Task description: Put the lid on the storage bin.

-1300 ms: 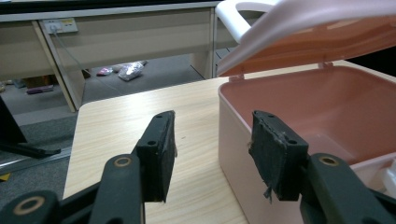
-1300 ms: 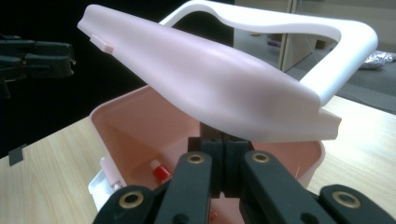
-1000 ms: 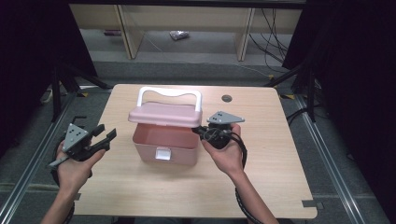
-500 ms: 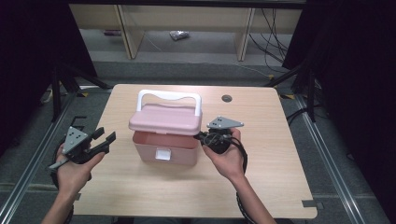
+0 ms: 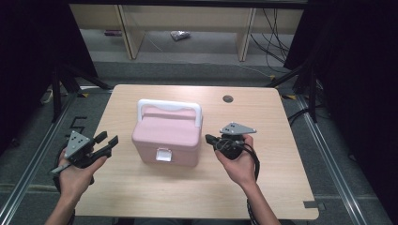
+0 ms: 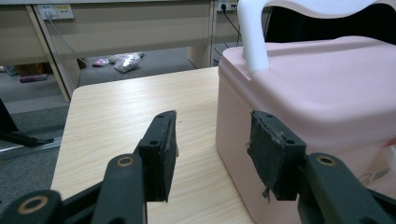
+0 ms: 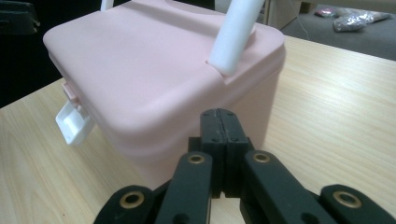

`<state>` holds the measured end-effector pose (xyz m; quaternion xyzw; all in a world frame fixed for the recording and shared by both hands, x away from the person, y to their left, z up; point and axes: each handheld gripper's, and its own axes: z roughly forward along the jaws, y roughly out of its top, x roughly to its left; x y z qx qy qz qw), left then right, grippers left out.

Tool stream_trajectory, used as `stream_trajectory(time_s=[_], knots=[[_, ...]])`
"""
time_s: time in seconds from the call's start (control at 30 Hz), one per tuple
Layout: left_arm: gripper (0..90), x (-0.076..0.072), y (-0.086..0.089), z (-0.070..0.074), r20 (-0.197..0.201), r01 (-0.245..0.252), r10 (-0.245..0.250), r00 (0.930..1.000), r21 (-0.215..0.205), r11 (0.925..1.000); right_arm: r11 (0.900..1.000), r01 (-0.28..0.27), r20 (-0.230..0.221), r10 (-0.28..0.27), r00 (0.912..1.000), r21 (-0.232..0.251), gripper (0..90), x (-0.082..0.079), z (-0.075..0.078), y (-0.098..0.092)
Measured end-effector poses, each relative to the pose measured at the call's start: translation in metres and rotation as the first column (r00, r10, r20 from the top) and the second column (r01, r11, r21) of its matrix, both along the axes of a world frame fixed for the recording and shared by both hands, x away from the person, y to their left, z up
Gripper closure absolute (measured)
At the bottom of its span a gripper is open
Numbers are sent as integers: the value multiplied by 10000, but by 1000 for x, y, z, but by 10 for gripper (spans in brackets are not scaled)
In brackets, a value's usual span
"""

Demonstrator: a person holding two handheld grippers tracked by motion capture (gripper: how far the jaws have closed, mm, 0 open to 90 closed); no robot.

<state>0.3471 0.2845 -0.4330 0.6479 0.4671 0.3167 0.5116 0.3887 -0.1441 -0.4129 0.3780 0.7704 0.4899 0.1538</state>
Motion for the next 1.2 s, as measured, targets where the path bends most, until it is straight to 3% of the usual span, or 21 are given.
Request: stream_trajectory(time_s=[0.1, 0.13, 0.2, 0.23, 0.3, 0.33, 0.47, 0.77, 0.83, 0.87, 0.93, 0.97, 1.13, 1.17, 1.2], knots=[[504, 0, 1, -4, -1, -48, 47, 10000, -111, 9999, 9991, 76, 447, -57, 9990, -426, 900, 1, -2, -7], [500, 0, 1, -5, 58, -73, 74, 10000, -186, 9998, 9995, 162, 186, -157, 9997, -259, 900, 0, -2, -8], [493, -1, 3, -8, 58, -154, 155, 9999, -222, 9996, 9989, 139, 313, -125, 9994, -442, 900, 1, -3, -14], [488, -1, 4, -9, 60, -170, 171, 9998, -248, 9995, 9987, 327, 113, -323, 9994, -386, 900, -1, -3, -16], [475, 0, 7, -13, 140, -231, 236, 9996, -340, 9992, 9986, 389, 271, -379, 9989, -365, 900, -1, -5, -20], [461, -1, 9, -15, 45, -354, 356, 9994, -299, 9989, 9975, 397, 417, -373, 9984, -578, 900, 0, -5, -25], [438, -2, 15, -25, -168, -645, 640, 9978, -324, 9974, 9946, 792, 294, -773, 9966, -677, 895, -4, -9, -38], [429, -7, 24, -47, -198, -1141, 1134, 9934, -359, 9928, 9878, 1318, -18, -1324, 9912, -828, 866, -9, -23, -62], [428, -8, 26, -52, -194, -1165, 1159, 9931, -273, 9928, 9829, 1525, 193, -1513, 9883, -1036, 860, -10, -25, -70], [426, -8, 27, -54, -176, -1176, 1172, 9930, -211, 9928, 9825, 1694, -64, -1704, 9853, -777, 856, -12, -28, -72], [422, -9, 29, -58, -196, -1211, 1208, 9925, -177, 9925, 9801, 1802, -20, -1810, 9835, -828, 845, -13, -30, -77], [421, -9, 30, -60, -237, -1228, 1225, 9922, -150, 9923, 9769, 1870, 221, -1857, 9824, -1030, 832, -13, -31, -81], [417, -11, 35, -69, -343, -1390, 1380, 9898, -291, 9899, 9701, 2284, -272, -2312, 9725, -825, 807, -17, -41, -90], [416, -11, 35, -70, -318, -1404, 1394, 9897, -320, 9896, 9691, 2241, 44, -2248, 9744, -1036, 803, -16, -43, -94], [415, -11, 36, -71, -323, -1442, 1432, 9892, -313, 9890, 9659, 2431, -216, -2459, 9691, -890, 800, -19, -46, -94]])
